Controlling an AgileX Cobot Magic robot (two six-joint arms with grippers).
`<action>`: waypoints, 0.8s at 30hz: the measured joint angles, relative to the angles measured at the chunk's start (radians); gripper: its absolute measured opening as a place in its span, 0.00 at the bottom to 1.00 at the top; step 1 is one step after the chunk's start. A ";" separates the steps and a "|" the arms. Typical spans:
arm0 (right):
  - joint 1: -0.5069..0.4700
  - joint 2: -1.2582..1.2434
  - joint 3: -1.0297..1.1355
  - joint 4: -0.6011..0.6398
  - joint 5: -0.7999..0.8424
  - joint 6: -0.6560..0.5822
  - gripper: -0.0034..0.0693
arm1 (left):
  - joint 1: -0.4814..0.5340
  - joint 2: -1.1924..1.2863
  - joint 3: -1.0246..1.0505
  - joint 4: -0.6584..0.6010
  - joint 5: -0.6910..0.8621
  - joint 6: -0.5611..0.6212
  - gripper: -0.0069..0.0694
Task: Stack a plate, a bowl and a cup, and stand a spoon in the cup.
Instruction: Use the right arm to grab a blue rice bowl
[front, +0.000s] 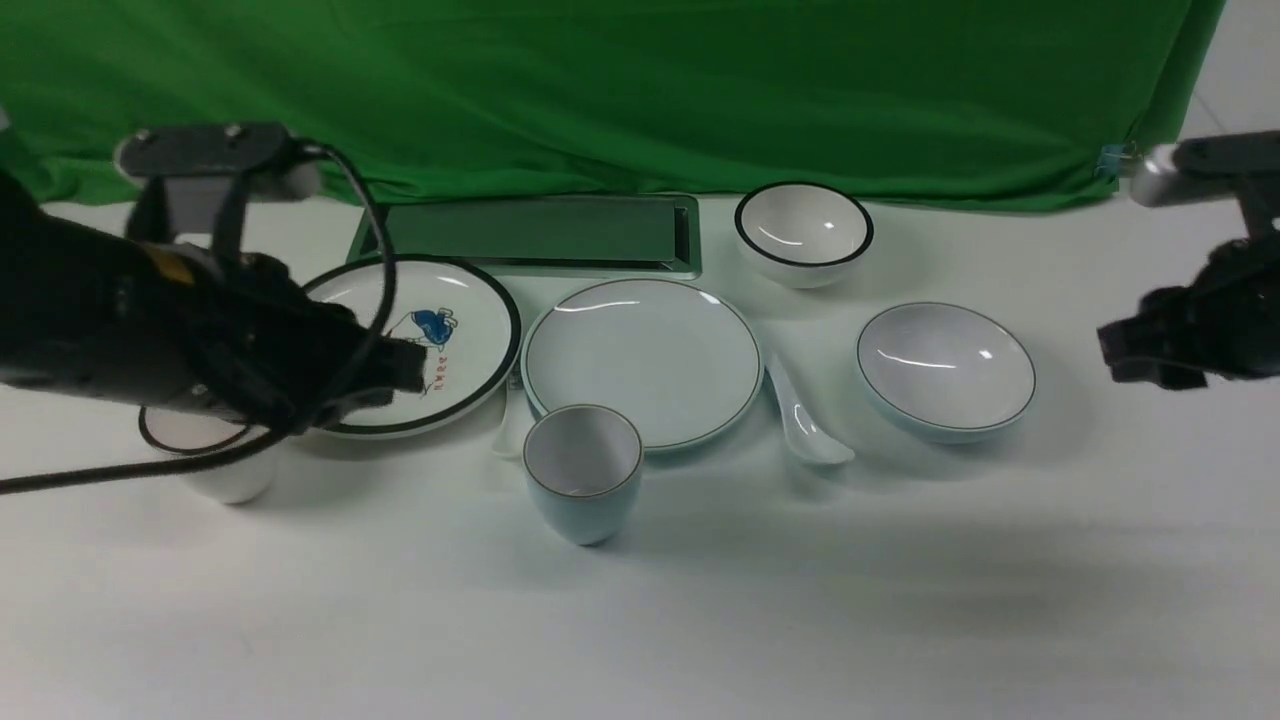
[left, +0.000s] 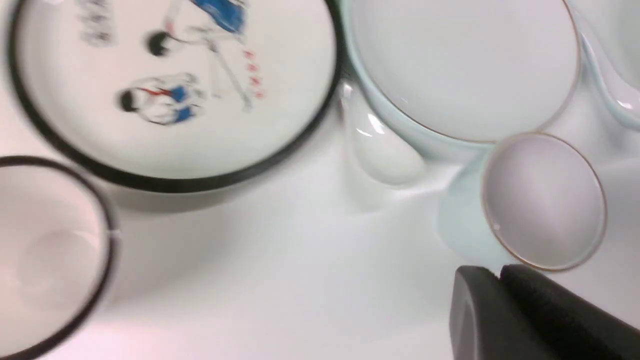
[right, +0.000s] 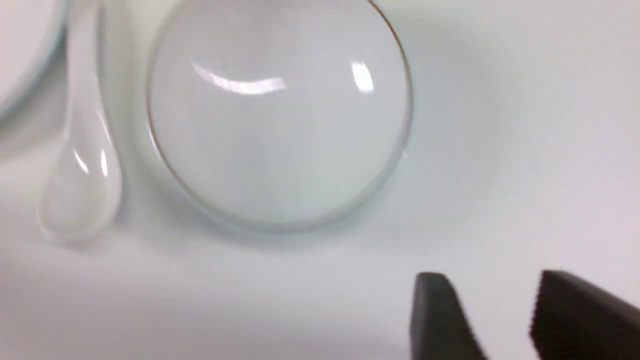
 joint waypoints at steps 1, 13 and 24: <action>0.000 0.048 -0.040 0.006 -0.001 -0.004 0.59 | -0.013 0.020 -0.012 -0.011 0.010 0.010 0.13; 0.018 0.461 -0.373 0.020 0.045 0.028 0.61 | -0.073 0.097 -0.071 0.018 0.000 0.037 0.54; 0.027 0.446 -0.531 0.025 0.199 0.006 0.14 | -0.073 0.154 -0.071 -0.001 -0.028 0.039 0.61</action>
